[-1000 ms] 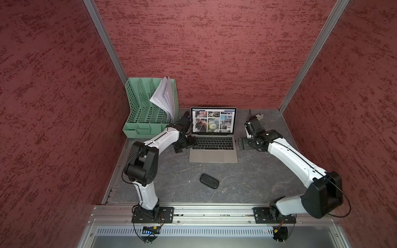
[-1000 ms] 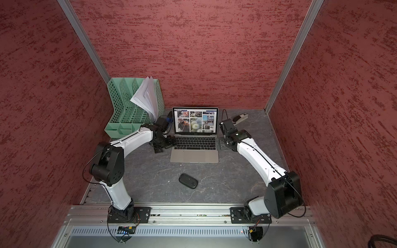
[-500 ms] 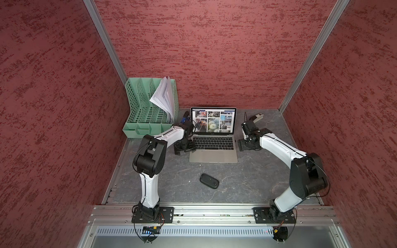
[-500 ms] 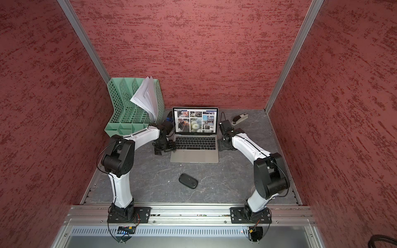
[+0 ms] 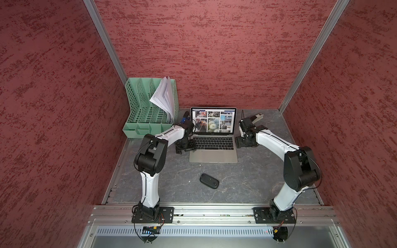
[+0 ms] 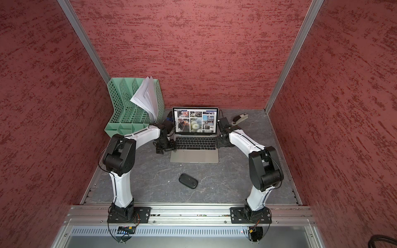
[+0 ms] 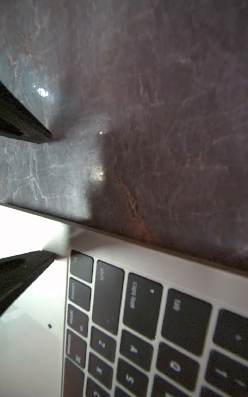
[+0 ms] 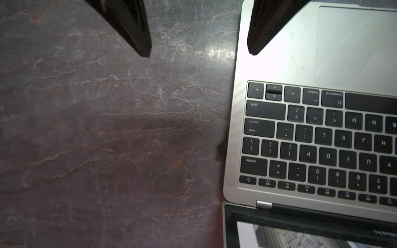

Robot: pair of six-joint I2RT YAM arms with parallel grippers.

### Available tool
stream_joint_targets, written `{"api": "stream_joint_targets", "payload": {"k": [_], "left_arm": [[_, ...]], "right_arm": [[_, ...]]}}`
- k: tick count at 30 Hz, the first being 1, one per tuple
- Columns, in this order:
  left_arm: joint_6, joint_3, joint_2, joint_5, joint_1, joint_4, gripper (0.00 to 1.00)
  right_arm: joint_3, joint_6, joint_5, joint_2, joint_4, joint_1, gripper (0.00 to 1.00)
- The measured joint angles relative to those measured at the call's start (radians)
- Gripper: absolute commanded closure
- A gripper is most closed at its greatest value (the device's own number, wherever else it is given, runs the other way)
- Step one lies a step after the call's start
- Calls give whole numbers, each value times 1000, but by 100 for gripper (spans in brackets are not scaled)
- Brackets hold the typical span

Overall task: Remove the wireless mouse receiver from the laptop
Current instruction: Take out the USB plug from the USB port.

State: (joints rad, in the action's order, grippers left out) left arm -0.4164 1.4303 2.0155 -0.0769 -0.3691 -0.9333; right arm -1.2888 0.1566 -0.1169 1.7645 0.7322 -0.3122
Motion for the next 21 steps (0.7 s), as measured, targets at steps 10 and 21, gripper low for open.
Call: {"api": "stream_joint_targets", "payload": {"k": [10,21], "left_arm": [[29,-3,5,-28,5,16,18],[57,-20,-5,-29,4,27,19]], "right_arm": [[-18,-341,95,47,-61,38,35],[-111,-809,387,89,51,197,36]]}}
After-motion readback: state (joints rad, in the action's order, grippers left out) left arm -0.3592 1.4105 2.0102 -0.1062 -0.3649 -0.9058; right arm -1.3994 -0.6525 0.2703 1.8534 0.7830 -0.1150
